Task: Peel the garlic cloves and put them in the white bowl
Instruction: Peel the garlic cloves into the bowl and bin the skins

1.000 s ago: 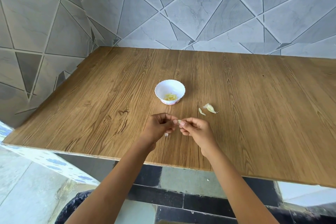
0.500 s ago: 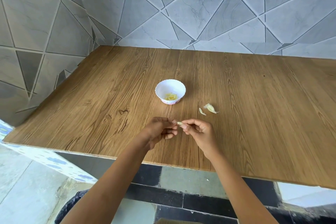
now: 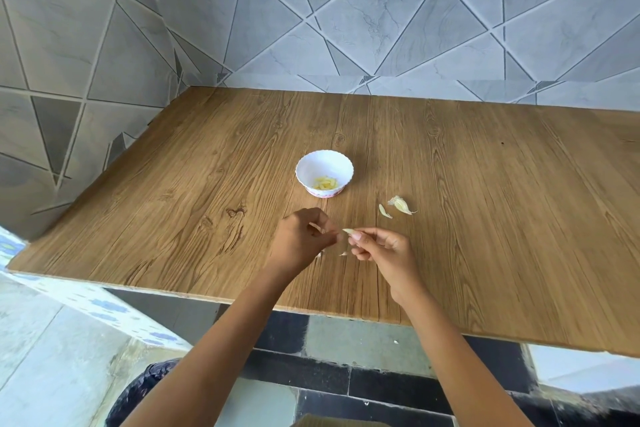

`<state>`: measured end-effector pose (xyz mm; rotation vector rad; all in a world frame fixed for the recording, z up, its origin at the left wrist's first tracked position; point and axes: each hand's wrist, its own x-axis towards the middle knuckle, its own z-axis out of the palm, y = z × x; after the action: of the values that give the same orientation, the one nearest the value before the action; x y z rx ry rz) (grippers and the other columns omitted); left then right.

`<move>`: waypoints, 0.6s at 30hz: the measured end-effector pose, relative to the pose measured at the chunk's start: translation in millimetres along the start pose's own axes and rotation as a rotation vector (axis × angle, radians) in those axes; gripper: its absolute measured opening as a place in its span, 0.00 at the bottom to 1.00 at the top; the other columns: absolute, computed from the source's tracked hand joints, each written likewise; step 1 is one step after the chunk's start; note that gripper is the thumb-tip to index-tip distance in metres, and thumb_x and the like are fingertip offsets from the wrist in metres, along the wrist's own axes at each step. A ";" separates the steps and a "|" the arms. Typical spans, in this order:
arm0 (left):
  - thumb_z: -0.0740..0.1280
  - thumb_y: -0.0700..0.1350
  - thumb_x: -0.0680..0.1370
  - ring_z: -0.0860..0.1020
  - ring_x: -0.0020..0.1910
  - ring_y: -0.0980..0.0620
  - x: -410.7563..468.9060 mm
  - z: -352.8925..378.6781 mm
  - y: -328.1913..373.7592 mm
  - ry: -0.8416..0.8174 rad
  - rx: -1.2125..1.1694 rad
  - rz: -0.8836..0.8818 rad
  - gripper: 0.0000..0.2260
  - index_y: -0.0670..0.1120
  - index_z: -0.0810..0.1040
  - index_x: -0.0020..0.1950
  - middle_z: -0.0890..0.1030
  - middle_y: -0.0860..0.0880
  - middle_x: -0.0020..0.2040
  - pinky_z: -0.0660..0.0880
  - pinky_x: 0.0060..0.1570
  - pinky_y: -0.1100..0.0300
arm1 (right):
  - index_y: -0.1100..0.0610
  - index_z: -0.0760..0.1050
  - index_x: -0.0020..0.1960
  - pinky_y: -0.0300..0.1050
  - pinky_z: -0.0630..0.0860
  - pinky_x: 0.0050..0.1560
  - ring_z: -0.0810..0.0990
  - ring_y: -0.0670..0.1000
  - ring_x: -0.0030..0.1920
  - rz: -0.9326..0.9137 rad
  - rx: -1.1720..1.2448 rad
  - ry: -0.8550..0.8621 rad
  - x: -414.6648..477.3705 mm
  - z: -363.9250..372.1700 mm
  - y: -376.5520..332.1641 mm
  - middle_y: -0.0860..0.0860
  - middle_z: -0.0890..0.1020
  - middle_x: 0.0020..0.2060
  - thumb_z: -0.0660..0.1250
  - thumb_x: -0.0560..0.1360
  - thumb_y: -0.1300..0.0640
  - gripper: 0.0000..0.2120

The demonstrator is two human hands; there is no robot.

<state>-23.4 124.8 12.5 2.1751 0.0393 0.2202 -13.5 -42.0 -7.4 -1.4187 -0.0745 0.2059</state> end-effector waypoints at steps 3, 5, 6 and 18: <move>0.76 0.40 0.70 0.79 0.34 0.56 0.2 -2.6 8.1 -0.095 -0.156 -0.017 0.06 0.46 0.82 0.44 0.82 0.52 0.38 0.77 0.41 0.60 | 0.60 0.81 0.48 0.35 0.76 0.35 0.80 0.45 0.33 0.008 -0.015 -0.004 -0.1 -0.7 0.4 0.52 0.83 0.36 0.69 0.74 0.64 0.04; 0.74 0.38 0.71 0.78 0.34 0.58 1.1 -2.5 9.4 -0.111 -0.158 -0.004 0.04 0.45 0.83 0.44 0.82 0.53 0.36 0.78 0.42 0.59 | 0.60 0.81 0.48 0.35 0.77 0.36 0.80 0.45 0.33 0.015 -0.029 -0.010 0.1 -0.6 0.4 0.52 0.84 0.36 0.68 0.74 0.63 0.04; 0.73 0.38 0.72 0.77 0.33 0.59 1.6 -2.3 8.9 -0.109 -0.150 -0.002 0.03 0.44 0.83 0.44 0.82 0.53 0.36 0.77 0.42 0.59 | 0.59 0.81 0.47 0.35 0.77 0.36 0.80 0.45 0.33 0.013 -0.031 -0.019 0.2 -0.3 0.3 0.52 0.84 0.36 0.68 0.75 0.63 0.04; 0.69 0.41 0.76 0.77 0.36 0.54 2.5 3.2 5.6 -0.004 0.001 0.075 0.05 0.39 0.81 0.46 0.79 0.54 0.35 0.73 0.39 0.67 | 0.53 0.79 0.41 0.40 0.77 0.33 0.79 0.44 0.32 -0.206 -0.379 -0.062 2.9 -3.5 11.8 0.46 0.81 0.34 0.68 0.75 0.57 0.04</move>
<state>-20.7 119.3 15.6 2.1796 -0.0447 0.2583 -11.2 -43.2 -19.8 -1.7684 -0.3234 0.0656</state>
